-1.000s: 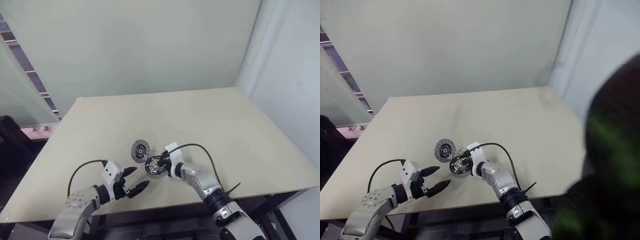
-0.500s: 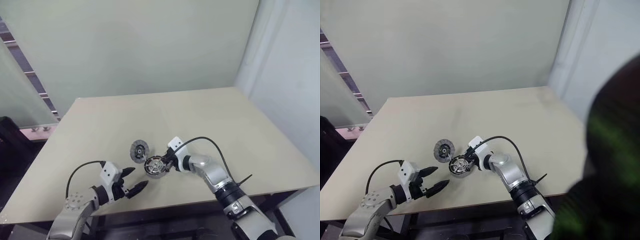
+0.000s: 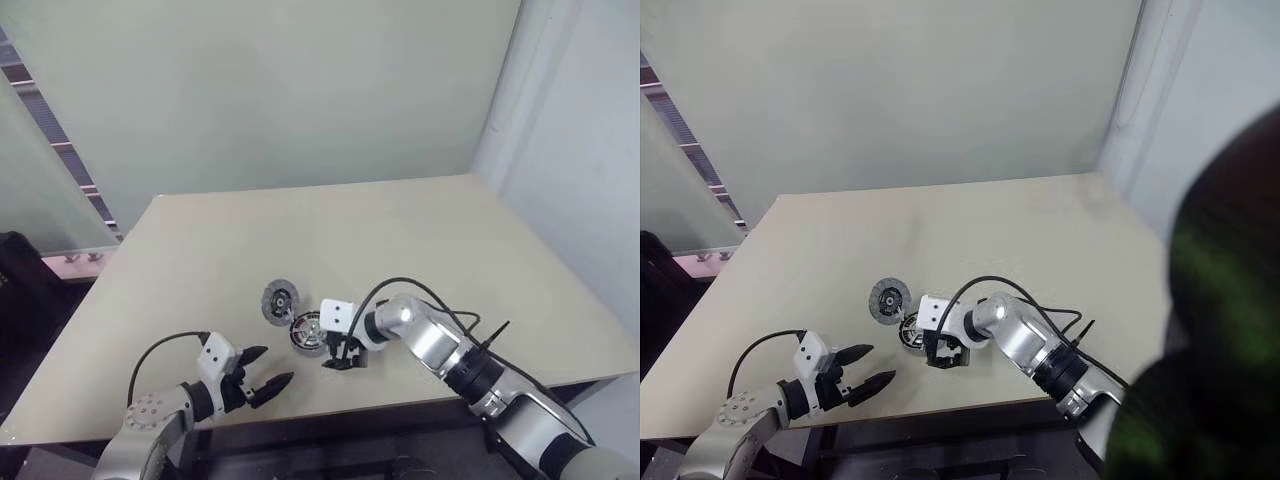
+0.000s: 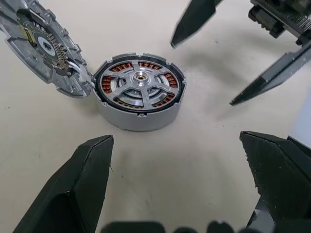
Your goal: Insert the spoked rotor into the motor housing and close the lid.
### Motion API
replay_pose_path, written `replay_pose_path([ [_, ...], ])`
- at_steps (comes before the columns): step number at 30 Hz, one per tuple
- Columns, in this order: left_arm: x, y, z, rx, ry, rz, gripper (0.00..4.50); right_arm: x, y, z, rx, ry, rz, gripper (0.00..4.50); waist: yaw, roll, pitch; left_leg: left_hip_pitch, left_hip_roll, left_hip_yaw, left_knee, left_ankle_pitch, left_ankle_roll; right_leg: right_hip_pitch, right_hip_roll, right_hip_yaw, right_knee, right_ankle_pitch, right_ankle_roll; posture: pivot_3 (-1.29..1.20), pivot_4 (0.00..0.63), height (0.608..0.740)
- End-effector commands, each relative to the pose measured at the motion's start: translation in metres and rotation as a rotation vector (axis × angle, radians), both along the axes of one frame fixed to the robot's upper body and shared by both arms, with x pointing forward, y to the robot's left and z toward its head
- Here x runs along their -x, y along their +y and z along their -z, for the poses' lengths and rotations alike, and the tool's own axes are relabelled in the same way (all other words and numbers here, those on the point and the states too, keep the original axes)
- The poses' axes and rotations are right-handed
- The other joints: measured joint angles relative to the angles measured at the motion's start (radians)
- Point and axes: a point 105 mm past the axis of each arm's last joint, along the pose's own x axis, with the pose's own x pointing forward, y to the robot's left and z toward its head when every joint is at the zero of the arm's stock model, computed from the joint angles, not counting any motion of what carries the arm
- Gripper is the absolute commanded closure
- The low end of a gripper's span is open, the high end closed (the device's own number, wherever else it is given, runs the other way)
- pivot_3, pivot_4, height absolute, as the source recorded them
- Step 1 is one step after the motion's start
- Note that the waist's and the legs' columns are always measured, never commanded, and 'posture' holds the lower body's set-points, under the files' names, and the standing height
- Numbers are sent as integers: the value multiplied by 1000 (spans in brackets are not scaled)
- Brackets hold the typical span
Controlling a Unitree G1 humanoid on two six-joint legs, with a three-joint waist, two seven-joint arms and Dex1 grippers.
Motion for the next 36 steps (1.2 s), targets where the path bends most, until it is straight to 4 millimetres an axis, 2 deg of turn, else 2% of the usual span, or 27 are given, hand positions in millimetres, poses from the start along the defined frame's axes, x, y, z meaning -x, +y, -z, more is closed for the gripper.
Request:
replay_pose_path([
  [1, -3, -1, -11, -7, -46, 11, 0, -4, 8, -11, 28, -100, -72, 11, 0, 0, 0, 0, 0, 0, 0, 0, 0, 0, 0, 0, 0, 0, 0, 0, 0, 740],
  [11, -1, -6, -11, 1, -53, 14, 0, -12, 4, 9, 144, -187, -119, 11, 0, 0, 0, 0, 0, 0, 0, 0, 0, 0, 0, 0, 0, 0, 0, 0, 0, 740],
  [24, -5, -12, -12, 11, -62, 24, 0, -18, 9, 22, 170, -221, -137, 11, -1, 0, 0, 1, 0, 0, 0, 0, 0, 0, 0, 0, 0, 0, 0, 0, 0, 740],
  [27, -5, -13, -13, 12, -65, 24, 0, -19, 9, 24, 169, -232, -132, 596, -1, 0, 0, 2, 1, 0, 0, 0, 0, 1, 1, 0, 1, 0, -1, 0, 0, 740],
  [36, -4, -12, -13, 8, -67, 23, 0, -19, 12, 26, 142, -239, -112, 3731, -1, -1, -1, 2, 1, 0, 0, 1, -1, 1, 1, 0, 2, 1, -1, 0, 0, 740],
])
